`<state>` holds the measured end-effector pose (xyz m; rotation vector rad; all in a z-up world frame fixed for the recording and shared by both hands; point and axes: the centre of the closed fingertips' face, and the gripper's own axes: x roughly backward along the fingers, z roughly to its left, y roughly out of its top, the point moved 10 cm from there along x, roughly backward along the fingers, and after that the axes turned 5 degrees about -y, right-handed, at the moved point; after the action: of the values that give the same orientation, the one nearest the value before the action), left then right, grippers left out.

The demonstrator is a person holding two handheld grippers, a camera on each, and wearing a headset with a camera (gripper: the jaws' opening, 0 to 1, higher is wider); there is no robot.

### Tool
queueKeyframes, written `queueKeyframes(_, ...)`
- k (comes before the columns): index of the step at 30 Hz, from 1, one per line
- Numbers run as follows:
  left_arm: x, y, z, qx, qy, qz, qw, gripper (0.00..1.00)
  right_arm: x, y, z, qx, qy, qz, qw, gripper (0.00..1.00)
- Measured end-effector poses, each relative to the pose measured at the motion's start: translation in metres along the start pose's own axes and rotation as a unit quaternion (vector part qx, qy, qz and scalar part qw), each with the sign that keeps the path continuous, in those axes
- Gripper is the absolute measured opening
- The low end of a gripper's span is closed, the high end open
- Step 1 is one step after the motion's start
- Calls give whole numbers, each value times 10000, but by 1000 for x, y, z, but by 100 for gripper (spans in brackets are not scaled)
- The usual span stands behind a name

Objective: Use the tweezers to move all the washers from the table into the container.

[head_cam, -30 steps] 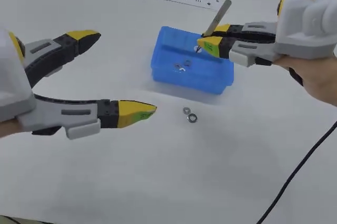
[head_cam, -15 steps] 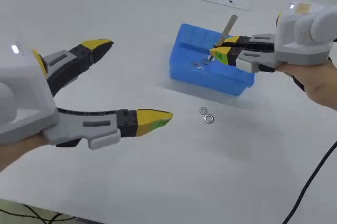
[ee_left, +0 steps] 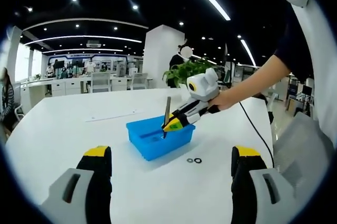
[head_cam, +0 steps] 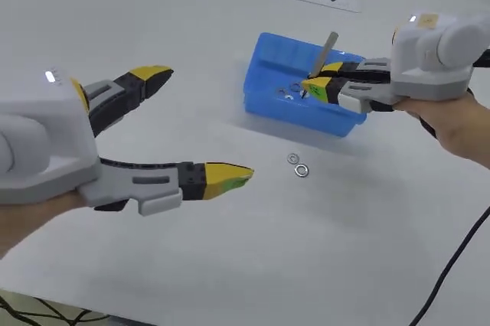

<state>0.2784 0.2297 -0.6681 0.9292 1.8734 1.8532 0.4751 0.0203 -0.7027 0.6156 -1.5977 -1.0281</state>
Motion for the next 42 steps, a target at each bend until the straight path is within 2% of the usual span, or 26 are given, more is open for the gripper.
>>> queueKeyframes(2, 0, 0, 1, -97, -25, 36, 9999, 100, 0, -1, -1, -97, -25, -31, 9999, 10)
queueKeyframes(7, 3, 2, 4, -32, 66, -12, 10000, 100, 0, -2, -2, -143, -65, -17, 9999, 10)
queueKeyframes(13, 4, 4, 8, -27, 70, 90, 9999, 100, 1, -3, -2, -275, -67, -34, 9996, 10)
queueKeyframes(21, 2, 6, 11, -35, 40, 110, 9999, 100, 2, -1, 1, -222, -28, -118, 9997, 8)
queueKeyframes(25, -1, 11, 15, 77, 42, -30, 10000, 100, 3, 4, 2, -102, -14, -162, 9998, 8)
queueKeyframes(28, -10, 17, 22, 107, 30, -102, 9999, 99, 4, 9, 5, -9, 2, -165, 9999, 7)
queueKeyframes(31, -23, 28, 30, 67, -191, -180, 9996, 94, 5, 13, 7, 92, 29, -138, 9999, 7)
queueKeyframes(33, -34, 38, 32, 146, -500, -388, 9979, 91, 5, 14, 9, 114, 75, -143, 9998, 7)
queueKeyframes(34, -38, 41, 33, 177, -578, -450, 9972, 91, 6, 15, 10, 165, 93, -123, 9997, 8)
queueKeyframes(35, -44, 46, 35, 177, -622, -463, 9968, 90, 6, 15, 11, 193, 111, -106, 9997, 8)
queueKeyframes(39, -62, 52, 38, 51, -823, -338, 9960, 79, 6, 16, 14, 292, 176, -49, 9994, 8)
queueKeyframes(42, -76, 54, 41, 12, -894, -383, 9953, 78, 8, 20, 18, 388, 226, -54, 9990, 8)
